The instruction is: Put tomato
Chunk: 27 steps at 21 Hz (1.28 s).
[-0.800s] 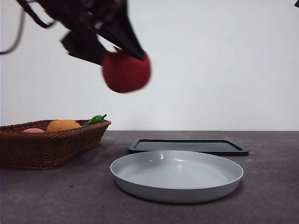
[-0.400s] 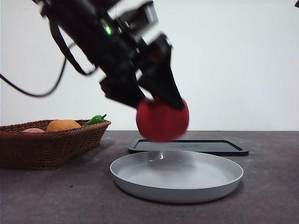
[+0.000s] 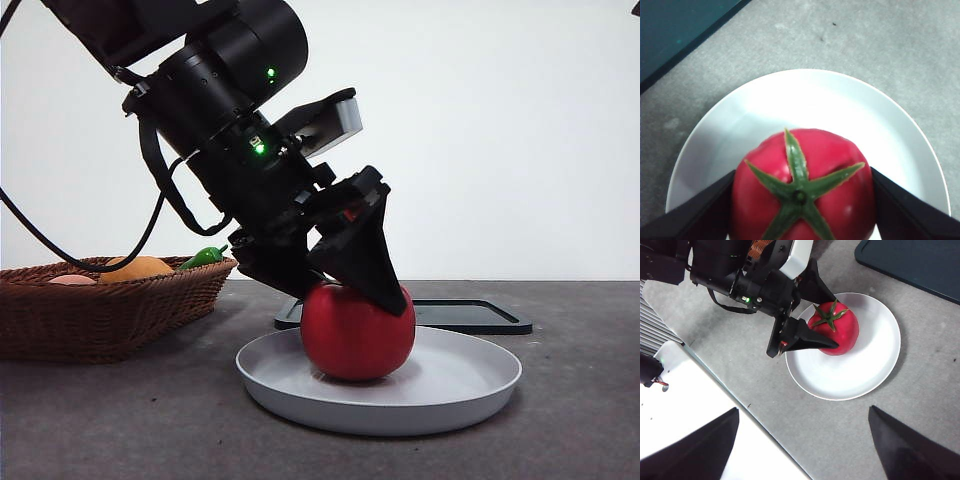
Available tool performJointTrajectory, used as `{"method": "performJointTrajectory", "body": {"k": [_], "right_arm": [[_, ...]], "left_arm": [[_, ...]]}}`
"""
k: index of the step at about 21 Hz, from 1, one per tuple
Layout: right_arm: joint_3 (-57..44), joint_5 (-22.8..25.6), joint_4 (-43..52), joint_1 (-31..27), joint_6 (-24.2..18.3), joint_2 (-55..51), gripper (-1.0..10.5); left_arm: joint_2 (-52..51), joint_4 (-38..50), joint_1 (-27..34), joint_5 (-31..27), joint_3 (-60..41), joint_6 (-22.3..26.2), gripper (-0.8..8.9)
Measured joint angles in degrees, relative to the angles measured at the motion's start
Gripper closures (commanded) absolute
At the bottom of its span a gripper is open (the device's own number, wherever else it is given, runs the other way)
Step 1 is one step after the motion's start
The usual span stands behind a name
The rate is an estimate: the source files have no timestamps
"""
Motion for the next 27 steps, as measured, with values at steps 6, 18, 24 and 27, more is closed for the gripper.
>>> {"method": "performJointTrajectory", "body": {"k": [6,18,24,27], "right_arm": [[0.0,0.0,0.0,0.0,0.0,0.0,5.3],[0.0,0.4,0.0,0.0,0.0,0.0,5.3],[0.0,1.5,1.7,0.0,0.0,0.0,5.3],[0.0,1.5,2.8,0.0,0.0,0.3,5.3]], "left_arm": [[0.2,-1.3,-0.4,-0.2,0.0,0.0,3.12],[-15.0,-9.1,2.3,-0.2,0.0,-1.6,3.14],[-27.9,-19.3,9.6,-0.2,0.0,-3.6,3.16],[-34.1,-25.7,14.1,-0.1,0.0,-4.0,3.17]]}}
